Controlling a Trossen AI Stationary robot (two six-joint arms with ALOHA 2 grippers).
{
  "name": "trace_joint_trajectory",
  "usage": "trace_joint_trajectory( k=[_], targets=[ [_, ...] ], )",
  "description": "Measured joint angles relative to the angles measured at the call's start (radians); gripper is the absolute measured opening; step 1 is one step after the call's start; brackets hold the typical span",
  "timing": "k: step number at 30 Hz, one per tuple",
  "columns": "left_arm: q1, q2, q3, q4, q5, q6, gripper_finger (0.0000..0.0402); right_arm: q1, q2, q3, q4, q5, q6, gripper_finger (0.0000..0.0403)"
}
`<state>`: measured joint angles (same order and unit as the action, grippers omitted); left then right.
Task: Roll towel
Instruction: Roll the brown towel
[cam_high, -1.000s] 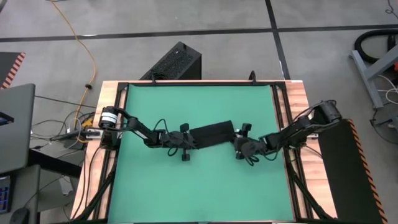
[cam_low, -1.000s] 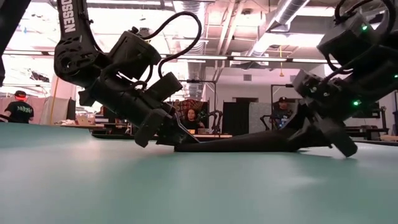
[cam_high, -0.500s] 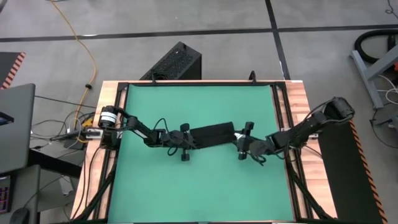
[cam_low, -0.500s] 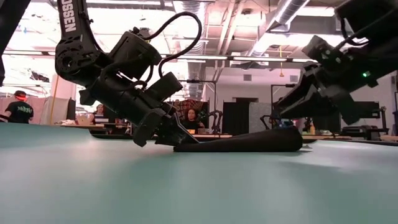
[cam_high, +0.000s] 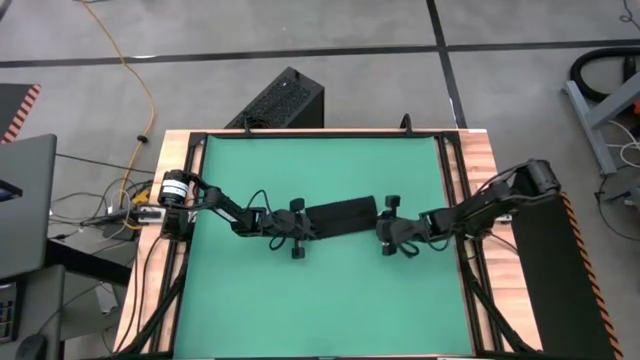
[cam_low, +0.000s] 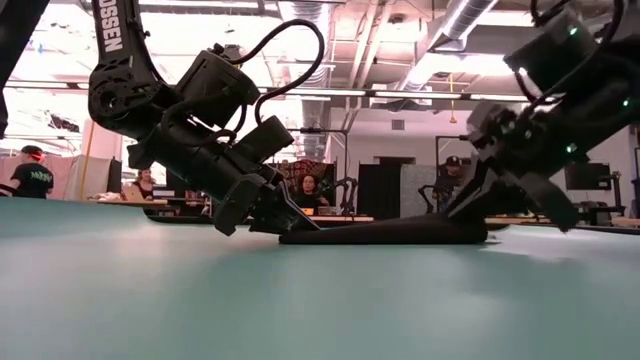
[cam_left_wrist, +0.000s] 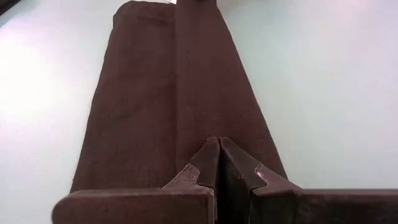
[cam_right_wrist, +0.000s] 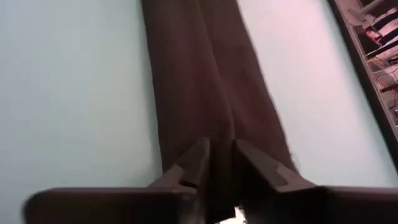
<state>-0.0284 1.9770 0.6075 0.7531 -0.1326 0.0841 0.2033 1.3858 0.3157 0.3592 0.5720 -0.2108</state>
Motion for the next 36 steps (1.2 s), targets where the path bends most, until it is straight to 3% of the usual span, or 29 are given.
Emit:
trace_joint_trajectory(
  k=[7, 12, 18, 24, 30, 36],
  targets=[
    [-0.001, -0.001, 0.000, 0.001, -0.002, -0.002, 0.0000, -0.063, 0.114, 0.005, 0.022, -0.040, 0.058, 0.0025],
    [-0.017, -0.058, -0.004, -0.060, 0.012, 0.000, 0.0000, -0.065, 0.183, 0.005, 0.059, -0.060, 0.181, 0.0017],
    [-0.036, -0.241, -0.007, -0.390, 0.018, 0.008, 0.0000, -0.029, 0.220, 0.006, 0.091, -0.056, 0.386, 0.0026],
    [-0.058, -0.408, -0.010, -0.613, -0.063, 0.007, 0.0000, 0.028, 0.240, 0.004, 0.211, -0.099, 0.500, 0.0024],
    [-0.118, -0.512, -0.007, -0.472, -0.163, 0.014, 0.0000, 0.065, 0.240, 0.056, 0.218, -0.103, 0.561, 0.0025],
    [-0.146, -0.415, -0.039, -0.176, -0.189, 0.091, 0.0000, 0.078, 0.243, 0.100, 0.206, -0.081, 0.562, 0.0025]
  ],
)
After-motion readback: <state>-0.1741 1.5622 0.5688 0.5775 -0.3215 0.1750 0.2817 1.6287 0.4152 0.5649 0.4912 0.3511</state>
